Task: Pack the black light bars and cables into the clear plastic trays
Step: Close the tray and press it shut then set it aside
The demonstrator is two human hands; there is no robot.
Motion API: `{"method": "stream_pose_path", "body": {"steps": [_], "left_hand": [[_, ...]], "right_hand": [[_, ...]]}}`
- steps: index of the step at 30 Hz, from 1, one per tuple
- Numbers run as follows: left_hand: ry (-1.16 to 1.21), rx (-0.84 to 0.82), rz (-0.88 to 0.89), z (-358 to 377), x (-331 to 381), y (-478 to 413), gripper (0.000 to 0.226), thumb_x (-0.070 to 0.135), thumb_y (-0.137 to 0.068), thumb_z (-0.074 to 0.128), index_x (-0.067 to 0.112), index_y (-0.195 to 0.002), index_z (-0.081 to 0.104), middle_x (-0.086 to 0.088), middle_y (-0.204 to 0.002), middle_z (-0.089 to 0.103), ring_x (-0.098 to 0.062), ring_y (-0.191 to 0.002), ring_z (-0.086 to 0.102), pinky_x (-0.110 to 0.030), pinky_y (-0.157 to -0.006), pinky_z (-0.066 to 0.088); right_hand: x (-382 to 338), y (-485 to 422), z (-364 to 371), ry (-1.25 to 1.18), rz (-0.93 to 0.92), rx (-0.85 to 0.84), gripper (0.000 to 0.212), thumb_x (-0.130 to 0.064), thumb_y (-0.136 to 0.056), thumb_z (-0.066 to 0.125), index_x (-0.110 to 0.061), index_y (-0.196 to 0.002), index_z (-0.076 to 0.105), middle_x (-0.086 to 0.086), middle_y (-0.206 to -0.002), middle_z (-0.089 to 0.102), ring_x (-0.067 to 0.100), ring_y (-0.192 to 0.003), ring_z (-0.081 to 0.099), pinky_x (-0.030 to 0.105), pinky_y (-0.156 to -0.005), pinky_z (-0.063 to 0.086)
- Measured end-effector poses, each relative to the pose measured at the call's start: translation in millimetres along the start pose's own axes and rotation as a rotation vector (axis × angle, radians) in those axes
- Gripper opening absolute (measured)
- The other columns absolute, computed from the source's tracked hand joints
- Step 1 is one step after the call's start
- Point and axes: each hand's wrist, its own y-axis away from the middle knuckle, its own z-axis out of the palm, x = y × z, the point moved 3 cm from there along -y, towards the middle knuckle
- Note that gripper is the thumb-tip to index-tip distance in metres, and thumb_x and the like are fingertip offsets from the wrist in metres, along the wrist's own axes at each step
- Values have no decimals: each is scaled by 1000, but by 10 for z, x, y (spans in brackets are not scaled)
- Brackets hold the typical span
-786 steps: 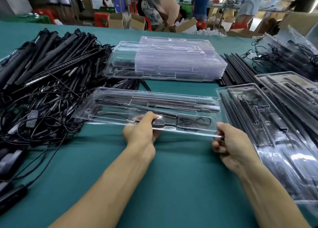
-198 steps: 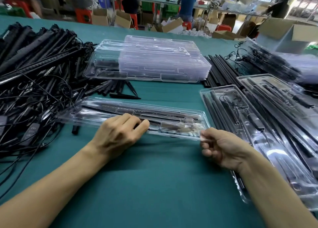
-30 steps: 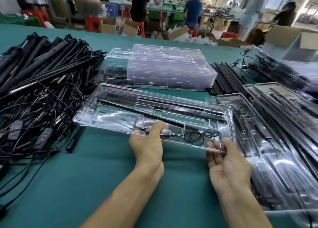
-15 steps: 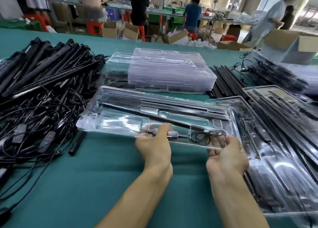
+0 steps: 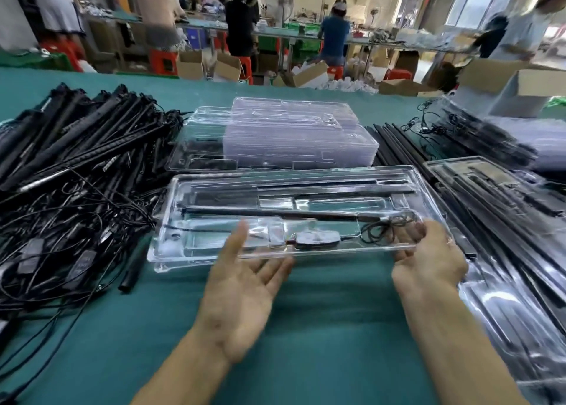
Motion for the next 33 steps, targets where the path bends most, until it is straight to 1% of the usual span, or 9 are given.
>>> {"method": "stream_pose_path", "body": {"steps": [3, 7, 10, 14, 20, 25, 27, 29, 33], "left_hand": [[184, -65, 25, -299, 432, 73, 106, 66, -67, 77, 19, -151, 33, -30, -135, 55, -47, -116, 61, -57, -87, 55], [208, -274, -238, -429, 663, 148, 92, 66, -93, 50, -2, -150, 25, -35, -154, 18, -59, -138, 20, -66, -106, 37], [-276, -157, -210, -553, 728, 105, 88, 39, -54, 96, 2, -127, 63, -34, -126, 59, -53, -109, 61, -54, -77, 59], [-444, -56, -198, -608, 613, 108, 34, 7, -59, 87, -2, -90, 78, -29, -110, 69, -39, -89, 73, -44, -63, 61], [-447, -41, -137, -581, 537, 49, 35, 12, -61, 76, 1, -94, 78, -26, -111, 70, -36, -92, 73, -41, -61, 61], [-377, -20, -103, -524, 499, 10, 32, 11, -62, 74, -3, -90, 78, -25, -109, 71, -34, -89, 74, -40, -60, 61], [-373, -14, -106, -484, 463, -2, 31, 11, -63, 74, -1, -91, 78, -24, -107, 72, -33, -87, 74, -41, -60, 61], [-416, -12, -104, -446, 424, -5, 32, 13, -62, 75, 3, -92, 79, -22, -107, 73, -34, -87, 74, -41, -62, 61], [-457, -21, -84, -439, 416, -6, 35, 13, -60, 77, 3, -93, 79, -20, -108, 73, -34, -91, 74, -40, -62, 61]], "right_hand": [[-181, -106, 11, 4, -16, -37, 20, -3, -92, 55, -10, -73, 55, -6, -47, 60, 7, -43, 60, 20, -45, 50], [-301, -241, 41, 77, -5, -112, 21, -3, -91, 56, -10, -71, 54, -4, -49, 61, 8, -44, 61, 22, -46, 53], [-308, -304, 77, 142, 1, -149, 19, -7, -91, 60, -11, -73, 56, -6, -49, 61, 4, -43, 60, 19, -46, 51], [-264, -346, 99, 206, 28, -151, 17, -12, -91, 63, -13, -75, 57, -7, -47, 57, 1, -38, 53, 14, -36, 39], [-210, -407, 86, 227, 130, -191, 18, -22, -97, 58, -17, -80, 57, -5, -69, 54, 1, -38, 51, 13, -33, 37], [-104, -331, 99, 209, 254, -329, 38, -36, -94, 59, -10, -120, 54, 8, -104, 57, 19, -88, 59, 30, -74, 56], [-35, -308, 89, 210, 269, -365, 12, -27, -95, 57, -15, -97, 57, 2, -86, 58, 13, -72, 57, 26, -62, 51], [7, -304, 75, 186, 276, -353, 15, -20, -96, 54, -19, -80, 54, -2, -70, 58, 10, -58, 58, 22, -51, 50], [-89, -324, 48, 221, 293, -347, 11, -29, -90, 57, -18, -88, 56, 5, -88, 62, 19, -77, 62, 31, -66, 53]]}}
